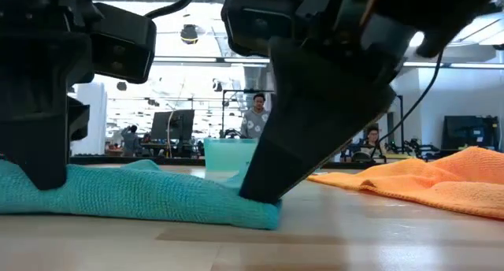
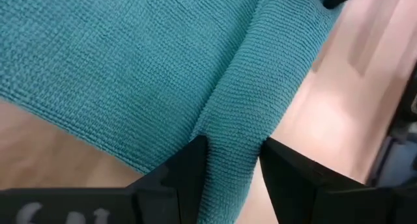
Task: Roll microfiber towels into tight, uniform cylinder then place into a basket
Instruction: Roll the blue microfiber cloth
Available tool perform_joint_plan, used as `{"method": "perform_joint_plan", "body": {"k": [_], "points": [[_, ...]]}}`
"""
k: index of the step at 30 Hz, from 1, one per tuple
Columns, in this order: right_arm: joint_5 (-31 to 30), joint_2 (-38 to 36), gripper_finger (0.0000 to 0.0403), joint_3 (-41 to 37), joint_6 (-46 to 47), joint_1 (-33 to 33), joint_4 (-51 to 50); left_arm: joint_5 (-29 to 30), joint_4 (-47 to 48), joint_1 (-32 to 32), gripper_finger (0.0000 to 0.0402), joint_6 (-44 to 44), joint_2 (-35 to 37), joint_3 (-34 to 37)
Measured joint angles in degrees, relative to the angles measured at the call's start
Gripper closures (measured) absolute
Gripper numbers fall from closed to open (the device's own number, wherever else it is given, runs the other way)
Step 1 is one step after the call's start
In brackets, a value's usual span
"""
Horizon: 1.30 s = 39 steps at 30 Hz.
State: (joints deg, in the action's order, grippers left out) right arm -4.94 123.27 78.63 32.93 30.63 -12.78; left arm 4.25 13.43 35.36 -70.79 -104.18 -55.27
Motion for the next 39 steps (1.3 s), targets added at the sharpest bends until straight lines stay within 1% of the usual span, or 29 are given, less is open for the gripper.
{"method": "perform_joint_plan", "body": {"k": [3,6,11,13,16,18,21,26,29,33,36,39], "points": [[0.32,-1.38,0.0274,-0.22,-1.15,0.05,-1.2,-0.02,-1.43,0.0,0.026,-2.55,-0.05,0.05],[0.37,-2.94,0.0274,-0.48,-2.71,0.13,-4.19,0.03,-1.37,0.02,0.026,-3.85,-0.04,0.05],[-2.81,-5.62,0.0283,-0.37,-7.11,0.92,-6.21,0.31,-1.42,0.03,0.026,-4.05,-0.03,0.05],[-4.75,-6.0,0.0286,-0.37,-10.15,1.91,-4.22,0.45,-1.42,0.04,0.026,-4.04,-0.03,0.05],[-9.41,-6.35,0.0286,-0.21,-16.27,4.57,1.32,0.6,-1.42,0.04,0.026,-4.04,-0.03,0.05],[-11.73,-6.5,0.0286,-0.13,-20.82,6.27,3.02,0.71,-1.42,0.04,0.026,-4.02,-0.03,0.05],[-12.65,-5.73,0.0284,-0.12,-26.78,7.46,2.99,0.75,-1.41,0.04,0.026,-4.02,-0.03,0.05],[-12.93,-5.78,0.0283,-0.04,-34.54,6.72,3.99,0.92,-1.4,0.04,0.026,-3.95,-0.03,0.05],[-12.78,-5.76,0.0271,-0.09,-37.08,5.95,4.05,0.97,-1.4,0.04,0.026,-3.62,-0.03,0.05],[-12.1,-5.76,0.0241,-0.47,-40.74,5.21,4.75,0.99,-1.41,0.04,0.026,-3.45,-0.03,0.05],[-11.57,-5.76,0.0221,-1.43,-40.5,4.46,5.38,1.01,-1.4,0.04,0.026,-3.43,-0.03,0.05],[-11.57,-5.76,0.021,-1.55,-40.31,4.15,5.99,1.01,-1.39,0.04,0.026,-3.43,-0.03,0.05]]}}
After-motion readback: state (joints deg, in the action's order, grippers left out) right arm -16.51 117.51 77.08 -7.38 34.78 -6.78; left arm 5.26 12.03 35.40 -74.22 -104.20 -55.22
